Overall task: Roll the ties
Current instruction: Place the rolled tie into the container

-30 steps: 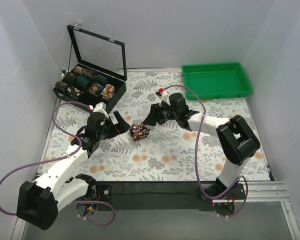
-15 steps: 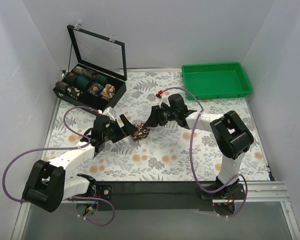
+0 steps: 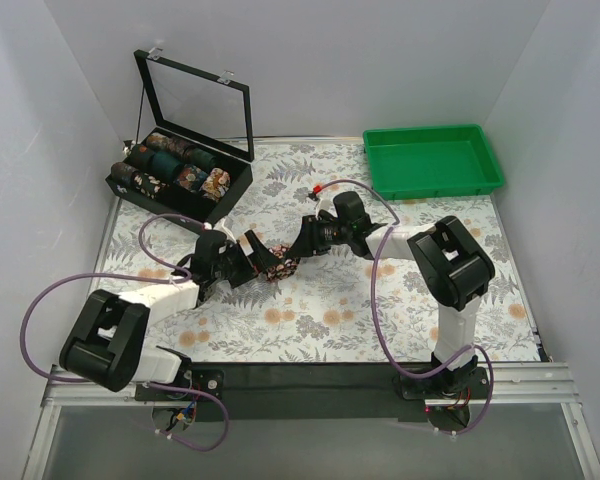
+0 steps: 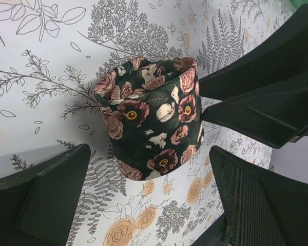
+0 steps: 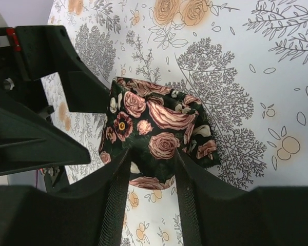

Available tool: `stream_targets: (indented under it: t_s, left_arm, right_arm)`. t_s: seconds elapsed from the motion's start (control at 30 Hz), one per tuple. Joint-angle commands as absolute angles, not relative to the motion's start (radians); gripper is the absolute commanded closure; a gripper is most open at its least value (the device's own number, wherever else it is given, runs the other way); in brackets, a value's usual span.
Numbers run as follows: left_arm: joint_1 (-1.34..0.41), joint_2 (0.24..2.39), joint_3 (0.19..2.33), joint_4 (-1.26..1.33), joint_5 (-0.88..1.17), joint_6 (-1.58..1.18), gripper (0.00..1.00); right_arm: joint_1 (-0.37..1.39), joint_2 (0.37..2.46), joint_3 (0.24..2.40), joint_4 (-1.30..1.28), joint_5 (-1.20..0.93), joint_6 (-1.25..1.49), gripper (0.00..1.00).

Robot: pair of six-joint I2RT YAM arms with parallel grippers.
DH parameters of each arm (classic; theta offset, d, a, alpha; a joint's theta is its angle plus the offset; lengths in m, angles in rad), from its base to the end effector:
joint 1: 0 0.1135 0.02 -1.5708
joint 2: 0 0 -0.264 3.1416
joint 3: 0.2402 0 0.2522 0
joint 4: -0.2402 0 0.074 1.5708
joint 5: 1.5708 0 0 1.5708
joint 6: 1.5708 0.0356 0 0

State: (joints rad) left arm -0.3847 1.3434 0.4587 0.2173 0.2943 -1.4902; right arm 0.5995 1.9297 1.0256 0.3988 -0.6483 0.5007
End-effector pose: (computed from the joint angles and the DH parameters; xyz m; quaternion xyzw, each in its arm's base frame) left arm 0.2250 -0.1023 0.1523 -0.4128 0.7911 -0.4261 0.1492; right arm 0.3189 0.2440 0.1557 -0.2019 0.8076 0.4856 0.2670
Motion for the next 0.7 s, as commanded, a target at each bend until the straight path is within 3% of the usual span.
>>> stream_targets:
  t_s: [0.0, 0.13, 0.67]
  left_arm:
    - [-0.394, 1.361, 0.454, 0.261, 0.307, -1.497, 0.05]
    - [-0.397, 1.388, 0.446, 0.293, 0.311, -1.505, 0.06]
    - [-0.405, 1.433, 0.413, 0.374, 0.304, -1.562, 0.06]
  right_arm:
    - [0.6, 1.942, 1.035, 0.501, -0.699, 0.534, 0.62]
    - [0.6, 1.96, 1.025, 0.546, -0.719, 0.564, 0.67]
    - [0.581, 2.0, 0.968, 0.624, -0.73, 0.598, 0.69]
